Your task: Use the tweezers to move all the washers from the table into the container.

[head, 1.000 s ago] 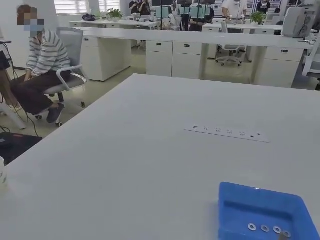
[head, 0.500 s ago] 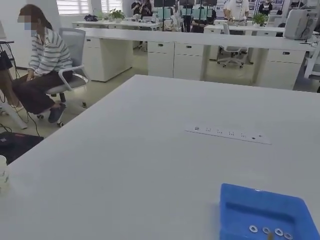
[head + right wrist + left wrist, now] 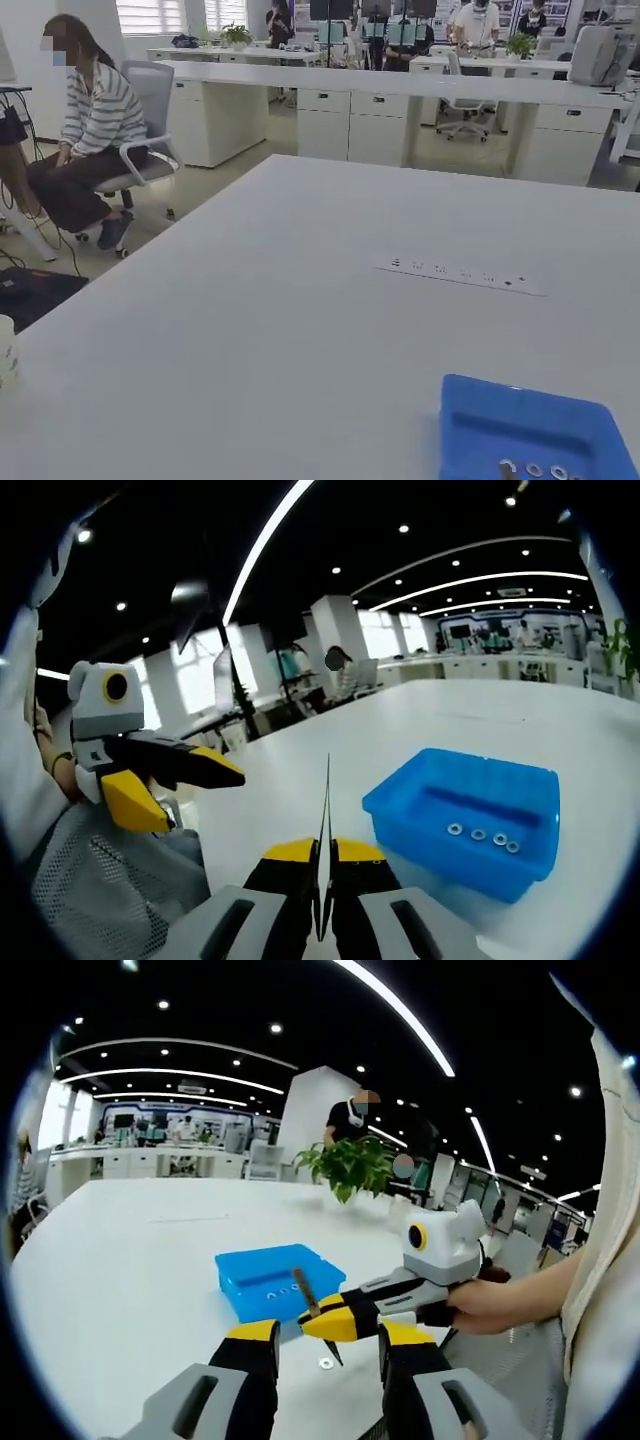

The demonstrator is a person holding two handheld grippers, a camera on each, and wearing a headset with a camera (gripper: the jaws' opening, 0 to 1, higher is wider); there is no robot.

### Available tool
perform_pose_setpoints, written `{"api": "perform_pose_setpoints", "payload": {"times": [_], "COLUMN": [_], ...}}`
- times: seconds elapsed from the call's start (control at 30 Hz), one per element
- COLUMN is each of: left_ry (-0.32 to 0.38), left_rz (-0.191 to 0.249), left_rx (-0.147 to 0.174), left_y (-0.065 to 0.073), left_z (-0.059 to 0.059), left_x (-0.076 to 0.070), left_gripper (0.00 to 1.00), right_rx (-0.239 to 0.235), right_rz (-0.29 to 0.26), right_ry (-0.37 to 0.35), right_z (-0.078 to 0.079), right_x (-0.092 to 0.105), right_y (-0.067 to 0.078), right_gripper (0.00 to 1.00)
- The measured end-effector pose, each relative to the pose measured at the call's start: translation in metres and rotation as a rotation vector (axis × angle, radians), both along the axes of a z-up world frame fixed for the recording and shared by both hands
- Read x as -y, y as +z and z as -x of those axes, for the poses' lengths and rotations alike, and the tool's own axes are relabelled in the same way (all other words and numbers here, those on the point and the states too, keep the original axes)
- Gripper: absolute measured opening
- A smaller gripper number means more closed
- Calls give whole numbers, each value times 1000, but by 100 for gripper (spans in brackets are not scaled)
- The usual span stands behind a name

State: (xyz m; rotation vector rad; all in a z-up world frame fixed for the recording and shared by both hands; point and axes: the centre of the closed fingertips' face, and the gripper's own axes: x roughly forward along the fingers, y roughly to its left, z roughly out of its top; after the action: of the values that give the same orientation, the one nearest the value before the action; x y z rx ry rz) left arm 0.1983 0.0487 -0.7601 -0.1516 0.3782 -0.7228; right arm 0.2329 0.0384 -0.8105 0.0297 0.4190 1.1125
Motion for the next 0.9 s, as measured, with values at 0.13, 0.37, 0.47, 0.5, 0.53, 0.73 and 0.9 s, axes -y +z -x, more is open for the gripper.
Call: {"api": "perform_pose_setpoints", "payload": {"times": [0.13, 0.37, 0.47, 0.5, 0.53, 0.73, 0.9], "left_ry": [21, 28, 12, 5, 5, -80, -139], "left_rz": [45, 36, -9, -8, -21, -131, -232], "left_rx": [-21, -15, -10, -4, 6, 47, 62], "left_y": [2, 4, 0, 1, 1, -4, -14], "left_z": [-3, -1, 2, 3, 3, 13, 21], "left_x": [-4, -3, -1, 0, 0, 11, 19], "left_gripper": [34, 19, 8, 6, 5, 3, 2], "right_rx": [69, 162, 181, 193, 195, 183, 172], "right_rz": [23, 126, 137, 161, 164, 241, 318], "right_ry": [89, 240, 266, 267, 270, 252, 268], "right_z": [16, 50, 57, 57, 58, 54, 60], "right_x": [-7, -17, -21, -21, -22, -19, -22], "right_y": [9, 8, 10, 8, 8, -5, -17], "right_gripper": [1, 2, 3, 3, 3, 4, 5]}}
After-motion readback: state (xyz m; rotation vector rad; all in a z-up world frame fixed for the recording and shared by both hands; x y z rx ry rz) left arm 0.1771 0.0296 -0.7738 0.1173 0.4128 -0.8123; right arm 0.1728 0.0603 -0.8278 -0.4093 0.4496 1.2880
